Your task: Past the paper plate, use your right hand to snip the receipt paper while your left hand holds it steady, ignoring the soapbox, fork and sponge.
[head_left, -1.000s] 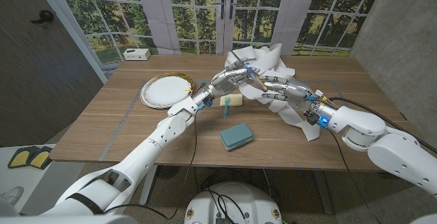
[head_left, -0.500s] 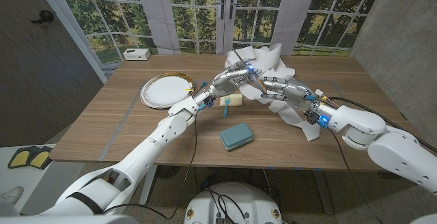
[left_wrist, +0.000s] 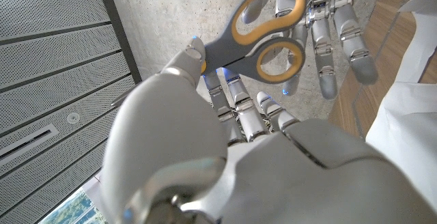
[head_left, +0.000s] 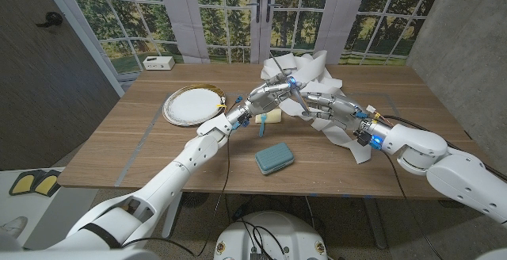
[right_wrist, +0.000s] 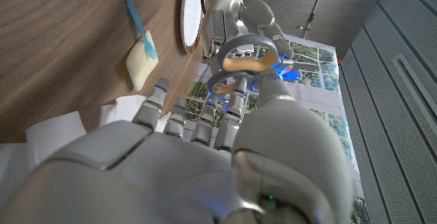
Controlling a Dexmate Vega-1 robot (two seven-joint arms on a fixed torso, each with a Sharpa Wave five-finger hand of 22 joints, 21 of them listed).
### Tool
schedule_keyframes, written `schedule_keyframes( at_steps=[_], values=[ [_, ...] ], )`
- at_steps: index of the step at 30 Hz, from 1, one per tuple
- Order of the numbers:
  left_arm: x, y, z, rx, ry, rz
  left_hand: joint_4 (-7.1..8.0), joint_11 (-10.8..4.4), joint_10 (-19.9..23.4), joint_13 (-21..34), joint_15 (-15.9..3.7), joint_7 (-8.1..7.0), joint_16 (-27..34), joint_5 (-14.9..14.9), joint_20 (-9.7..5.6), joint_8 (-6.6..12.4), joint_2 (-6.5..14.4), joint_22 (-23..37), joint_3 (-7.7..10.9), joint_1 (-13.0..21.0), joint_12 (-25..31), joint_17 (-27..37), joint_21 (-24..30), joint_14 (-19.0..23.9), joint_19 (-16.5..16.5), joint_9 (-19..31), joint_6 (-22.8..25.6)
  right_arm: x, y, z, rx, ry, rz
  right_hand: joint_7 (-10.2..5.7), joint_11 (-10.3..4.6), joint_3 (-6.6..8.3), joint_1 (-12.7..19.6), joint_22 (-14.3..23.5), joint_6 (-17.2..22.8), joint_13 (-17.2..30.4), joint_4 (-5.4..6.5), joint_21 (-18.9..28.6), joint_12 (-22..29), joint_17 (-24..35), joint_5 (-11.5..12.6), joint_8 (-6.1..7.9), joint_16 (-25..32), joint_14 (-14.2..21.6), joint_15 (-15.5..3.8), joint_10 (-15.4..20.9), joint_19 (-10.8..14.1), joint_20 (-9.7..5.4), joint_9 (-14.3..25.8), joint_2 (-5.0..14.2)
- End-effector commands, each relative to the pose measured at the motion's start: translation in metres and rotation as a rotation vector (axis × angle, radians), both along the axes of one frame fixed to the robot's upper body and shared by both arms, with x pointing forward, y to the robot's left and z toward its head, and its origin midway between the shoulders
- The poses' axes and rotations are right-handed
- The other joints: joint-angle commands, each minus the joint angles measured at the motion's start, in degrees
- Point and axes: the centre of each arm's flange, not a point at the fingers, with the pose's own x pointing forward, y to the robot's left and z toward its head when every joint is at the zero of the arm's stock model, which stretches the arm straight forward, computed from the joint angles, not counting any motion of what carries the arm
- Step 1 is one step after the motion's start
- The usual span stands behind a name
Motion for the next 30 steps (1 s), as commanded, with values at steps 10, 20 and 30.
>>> schedule_keyframes(
  at_steps=[10,20,30],
  values=[
    [-0.0029,-0.0011,-0.0014,-0.007,-0.015,0.004,0.36,-6.69,7.4,0.4,-9.95,-0.47,-0.3,0.1,0.04,0.28,0.6,0.0,0.13,0.3,0.0,0.1,0.0,-0.1,-0.2,0.2,0.4,-0.0047,-0.0072,0.0015,-0.009,-0.014,-0.030,0.31,0.03,-0.62,-1.9,0.0,2.1,0.1,0.63,0.3,0.4,0.2,0.1,0.13,0.4,-0.9,0.16,-0.1,-0.6,-0.23,0.2,-0.30],
    [-0.0053,-0.0037,0.0019,0.000,-0.057,-0.011,0.37,-6.66,7.4,0.5,-9.95,-0.36,-0.4,0.1,-0.01,0.25,0.6,0.0,0.11,0.3,-0.1,0.1,0.0,-0.1,-0.3,0.2,0.4,-0.0039,-0.0088,0.0007,-0.032,-0.027,-0.061,0.46,0.83,-0.97,-2.8,0.0,1.8,0.1,0.98,0.3,0.3,0.3,0.1,-0.21,0.4,-1.0,0.24,-0.3,-0.6,-0.22,0.2,-0.43],
    [-0.0043,-0.0062,-0.0007,-0.014,-0.052,-0.035,0.37,-6.65,7.5,0.6,-9.96,-0.42,-0.4,0.0,0.10,0.21,0.7,0.0,0.13,0.3,-0.2,0.1,0.0,-0.1,-0.3,0.2,0.3,-0.0020,-0.0100,0.0021,-0.042,-0.022,-0.087,1.06,-1.24,-1.56,-4.6,0.0,3.6,0.1,1.80,0.5,0.7,0.4,0.2,-0.07,0.7,-0.8,-0.07,0.7,-0.2,-0.25,0.1,-0.28]
  ],
)
